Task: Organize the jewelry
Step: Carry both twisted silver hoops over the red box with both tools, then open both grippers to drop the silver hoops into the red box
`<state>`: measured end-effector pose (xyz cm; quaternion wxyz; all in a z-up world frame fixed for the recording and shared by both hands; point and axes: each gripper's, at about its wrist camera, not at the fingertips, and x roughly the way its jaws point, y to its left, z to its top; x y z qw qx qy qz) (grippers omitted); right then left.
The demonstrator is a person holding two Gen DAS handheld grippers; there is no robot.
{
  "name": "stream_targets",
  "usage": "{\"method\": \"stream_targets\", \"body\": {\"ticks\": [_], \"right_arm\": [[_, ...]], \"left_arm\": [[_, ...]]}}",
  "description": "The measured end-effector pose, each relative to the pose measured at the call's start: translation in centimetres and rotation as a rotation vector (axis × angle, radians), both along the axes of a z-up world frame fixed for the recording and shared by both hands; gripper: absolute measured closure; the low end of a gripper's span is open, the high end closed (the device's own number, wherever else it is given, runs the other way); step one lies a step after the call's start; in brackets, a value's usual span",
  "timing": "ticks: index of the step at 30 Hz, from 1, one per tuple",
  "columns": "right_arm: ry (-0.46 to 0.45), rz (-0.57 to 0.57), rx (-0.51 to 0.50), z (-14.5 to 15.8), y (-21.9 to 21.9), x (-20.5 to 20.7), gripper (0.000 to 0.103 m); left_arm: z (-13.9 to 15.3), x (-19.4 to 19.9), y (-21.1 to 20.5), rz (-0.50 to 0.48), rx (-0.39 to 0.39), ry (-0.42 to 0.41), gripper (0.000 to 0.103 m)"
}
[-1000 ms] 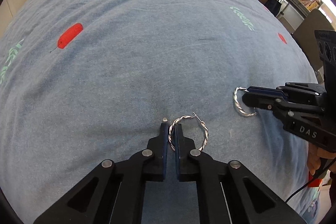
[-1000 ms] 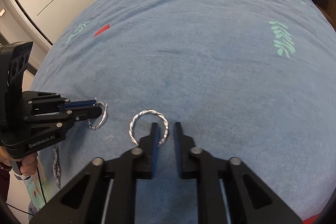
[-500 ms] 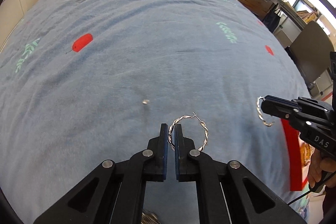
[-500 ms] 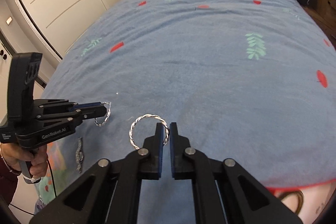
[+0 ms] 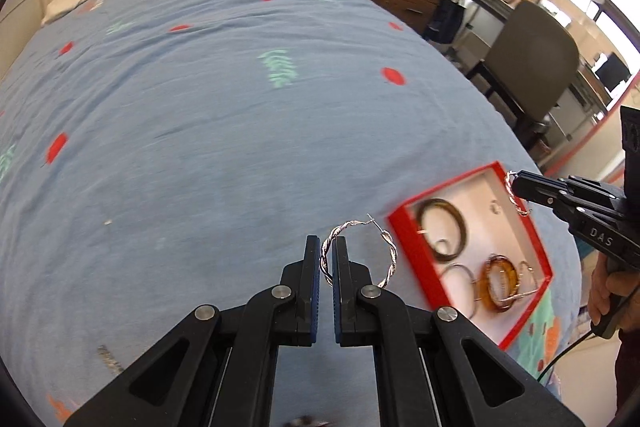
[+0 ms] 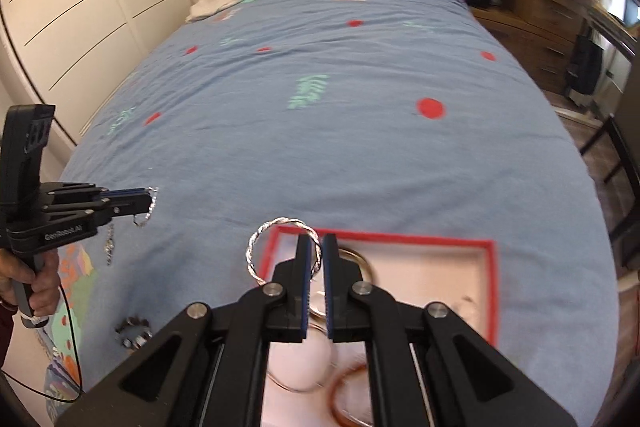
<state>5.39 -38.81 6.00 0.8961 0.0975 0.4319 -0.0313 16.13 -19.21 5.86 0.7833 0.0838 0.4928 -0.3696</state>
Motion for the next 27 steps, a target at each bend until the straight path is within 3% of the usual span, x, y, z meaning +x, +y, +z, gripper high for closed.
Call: {"method": "stream_targets", "body": {"ticks": [14,27], "right_arm": [[0.074,-0.098,0.010,-4.6,-6.5,-4.5,0.097],[0.114,-0.117,-0.001,-7.0,-7.9,-4.2,0.097]], "left_arm": [[-2.3,-2.9,-12.1,-0.131,0.039,0.008,0.098],[-5.3,-3.6,-15.9,-0.151,0.131,0.008,0.098]]}}
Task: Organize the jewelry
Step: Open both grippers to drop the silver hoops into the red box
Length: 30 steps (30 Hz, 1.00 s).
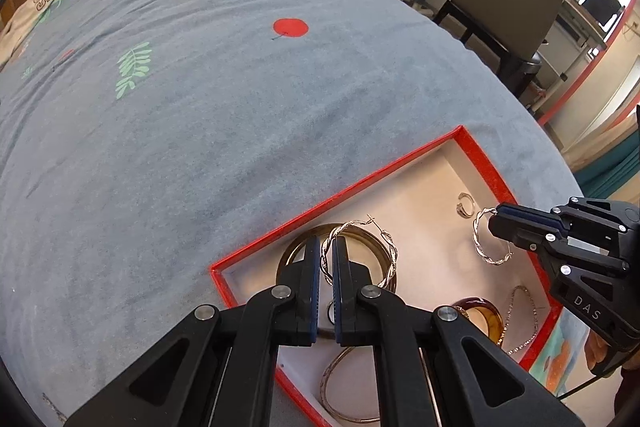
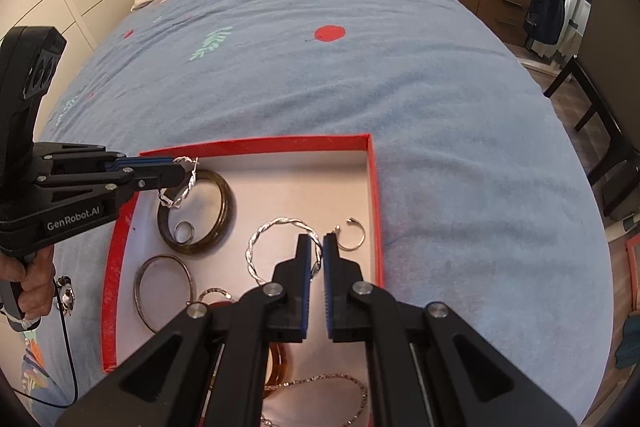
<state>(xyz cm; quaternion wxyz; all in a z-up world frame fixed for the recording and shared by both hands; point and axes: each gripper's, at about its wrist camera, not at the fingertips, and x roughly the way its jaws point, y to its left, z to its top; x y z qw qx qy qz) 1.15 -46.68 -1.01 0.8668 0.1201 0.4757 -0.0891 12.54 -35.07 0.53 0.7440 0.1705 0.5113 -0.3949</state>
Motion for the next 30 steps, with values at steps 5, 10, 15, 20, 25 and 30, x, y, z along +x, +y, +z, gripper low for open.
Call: {"method": "stream_targets", "body": {"ticks": [5,10,15,20,25,30], "right_arm": [[0.008,-0.015,0.001,-0.2,0.0,0.0,0.095],[0.018,-0.016,0.001,-0.2,0.3,0.0,0.094],[0.001,-0.028,-0.001,0.7,0.3,-0.4,0.094],[-0.031,-0.035,-0.016,3.1,0.8,-1.3,0.094],[-0.071,-0.028,-0.036,6.3,2.5,-2.6,0.094],[-0.121,0.005,-0.054,9.9,5.9,-3.9,0.094]], "left_arm": [[-0.3,0.0,-0.2,0.003,0.014,0.005,0.098],[-0.3,0.2,0.0,0.015,0.004,0.027,0.097],[1.0,0.2,1.1,0.027,-0.037,0.030,0.097],[3.9,-0.2,3.4,0.055,-0.067,-0.005,0.096],[7.2,-0.9,7.4,0.106,-0.092,-0.047,0.091],[10.0,-2.0,13.1,0.158,-0.096,-0.095,0.090]]}}
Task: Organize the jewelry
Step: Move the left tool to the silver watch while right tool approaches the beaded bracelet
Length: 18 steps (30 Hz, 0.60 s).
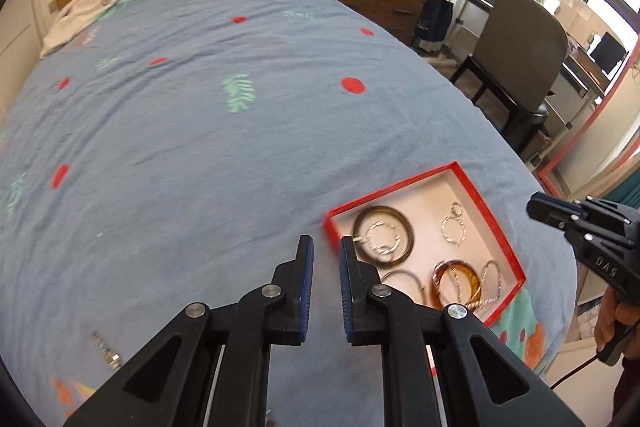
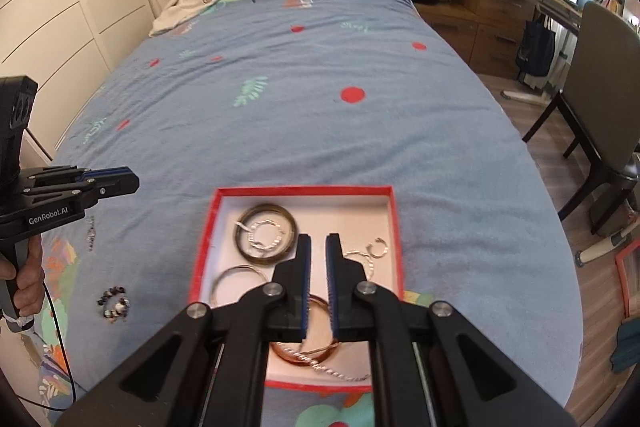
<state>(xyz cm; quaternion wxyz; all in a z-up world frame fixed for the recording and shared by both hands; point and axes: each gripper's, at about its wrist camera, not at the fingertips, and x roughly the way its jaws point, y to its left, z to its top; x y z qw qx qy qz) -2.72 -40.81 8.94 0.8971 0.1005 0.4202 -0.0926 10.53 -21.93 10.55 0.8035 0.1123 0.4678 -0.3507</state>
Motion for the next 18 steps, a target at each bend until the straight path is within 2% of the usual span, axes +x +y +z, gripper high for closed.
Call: {"method": "stream_targets", "body": {"ticks": [3,10,13,16,18], "right_arm": [[-0.028,0.017,-0.007,1.8,2.0,-0.6,0.094],[-0.084,0.068,-0.027,5.4,7.3,-1.9,0.094],[-0.104,0.093,-0.030,6.4,9.6,-2.5,0.093],[-0.119,0.118,-0.034,7.1,11.7,-3.1,0.088],[-0.123,0.134,-0.031,7.2,12.9,-3.4,0.080]], "left_arm": [[1.4,-0.4,4.0,0.042,0.001,-0.024,0.090],[4.7,-1.5,12.8,0.158,-0.006,-0.076,0.072],[5.8,-2.5,15.7,0.194,-0.008,-0.099,0.069],[6.5,-3.4,18.4,0.219,-0.020,-0.112,0.066],[6.5,-3.9,19.8,0.231,-0.024,-0.118,0.063]]}}
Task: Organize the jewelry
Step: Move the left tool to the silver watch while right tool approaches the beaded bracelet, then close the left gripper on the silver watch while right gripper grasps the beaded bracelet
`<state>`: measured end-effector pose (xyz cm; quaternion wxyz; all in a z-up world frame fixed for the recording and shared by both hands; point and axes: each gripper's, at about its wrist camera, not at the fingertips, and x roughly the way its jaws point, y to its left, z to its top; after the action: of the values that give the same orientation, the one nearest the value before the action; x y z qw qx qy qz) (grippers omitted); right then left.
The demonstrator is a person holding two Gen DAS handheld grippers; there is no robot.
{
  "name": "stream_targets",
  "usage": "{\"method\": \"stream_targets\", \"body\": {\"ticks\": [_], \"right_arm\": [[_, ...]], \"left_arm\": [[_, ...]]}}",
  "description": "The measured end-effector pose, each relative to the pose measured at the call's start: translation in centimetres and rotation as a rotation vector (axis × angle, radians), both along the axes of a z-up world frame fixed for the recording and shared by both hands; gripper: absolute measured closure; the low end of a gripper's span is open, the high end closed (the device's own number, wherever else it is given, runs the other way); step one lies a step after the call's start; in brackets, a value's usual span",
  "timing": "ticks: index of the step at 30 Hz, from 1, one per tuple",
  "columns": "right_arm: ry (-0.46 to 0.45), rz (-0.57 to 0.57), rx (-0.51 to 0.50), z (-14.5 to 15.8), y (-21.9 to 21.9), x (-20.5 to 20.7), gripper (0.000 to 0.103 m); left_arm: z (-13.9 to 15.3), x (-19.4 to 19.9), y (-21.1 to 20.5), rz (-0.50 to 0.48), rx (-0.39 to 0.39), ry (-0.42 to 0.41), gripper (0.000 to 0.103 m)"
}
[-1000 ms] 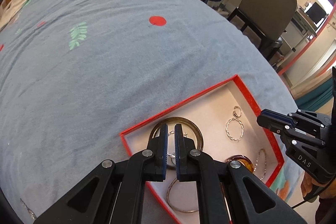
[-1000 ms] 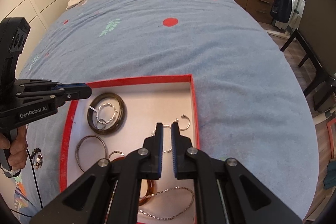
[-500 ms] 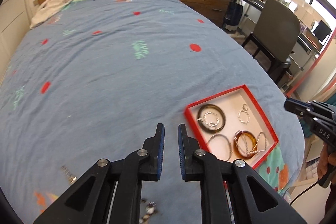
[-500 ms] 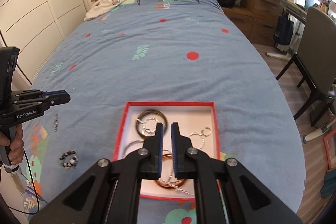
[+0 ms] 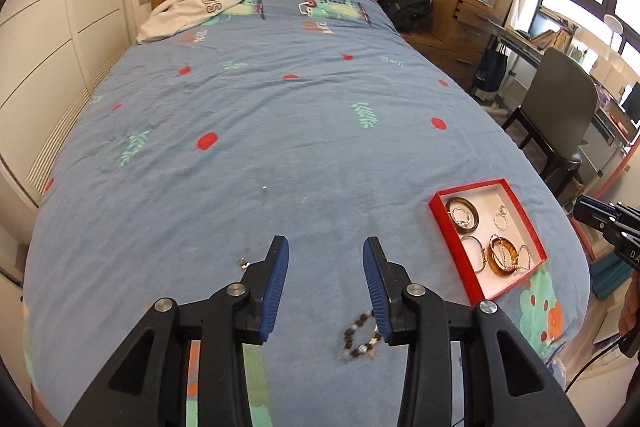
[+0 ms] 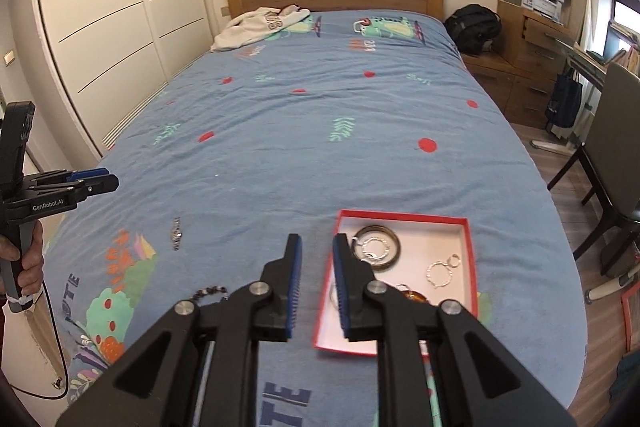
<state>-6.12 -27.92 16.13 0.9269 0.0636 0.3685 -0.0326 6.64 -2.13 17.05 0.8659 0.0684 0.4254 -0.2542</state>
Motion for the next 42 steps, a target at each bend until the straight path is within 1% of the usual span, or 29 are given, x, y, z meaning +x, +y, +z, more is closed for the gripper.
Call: {"method": "stream_targets", "body": {"ticks": [2,5,9,16,20,24,29,32,36,40,42], "right_arm": [[-0.003,0.014,0.004,-0.2,1.3,-0.2,0.078],[0.011,0.042,0.013,-1.2,3.1,0.1,0.078],[0.039,0.077,0.035,-3.3,5.1,0.8,0.077],[0.101,0.124,0.058,-6.7,6.7,2.6,0.077],[0.117,0.135,0.079,-7.8,6.9,3.9,0.077],[0.147,0.148,0.102,-9.5,7.3,5.3,0.077],[0.199,0.186,0.134,-12.6,8.7,7.0,0.077],[0.236,0.211,0.158,-14.7,9.8,7.9,0.077],[0.288,0.240,0.180,-17.4,11.1,9.1,0.077],[0.321,0.252,0.207,-19.3,11.4,9.8,0.077],[0.336,0.263,0.213,-20.1,11.5,10.0,0.077]], "left_arm": [[-0.4,-0.3,1.4,0.020,0.003,0.003,0.062],[-1.8,-0.4,3.0,0.045,0.006,0.020,0.062],[-3.8,-0.2,4.5,0.084,0.004,0.048,0.062],[-6.8,1.5,6.0,0.140,0.004,0.082,0.062],[-8.7,2.7,6.0,0.152,0.010,0.117,0.062],[-10.8,3.7,5.7,0.155,0.021,0.149,0.062],[-14.0,5.0,4.6,0.167,0.034,0.197,0.062],[-15.9,6.0,4.1,0.177,0.030,0.226,0.062],[-17.9,7.1,3.4,0.178,0.043,0.246,0.062],[-19.5,7.9,2.7,0.185,0.072,0.254,0.062],[-20.2,8.2,2.7,0.199,0.071,0.258,0.062]]}}
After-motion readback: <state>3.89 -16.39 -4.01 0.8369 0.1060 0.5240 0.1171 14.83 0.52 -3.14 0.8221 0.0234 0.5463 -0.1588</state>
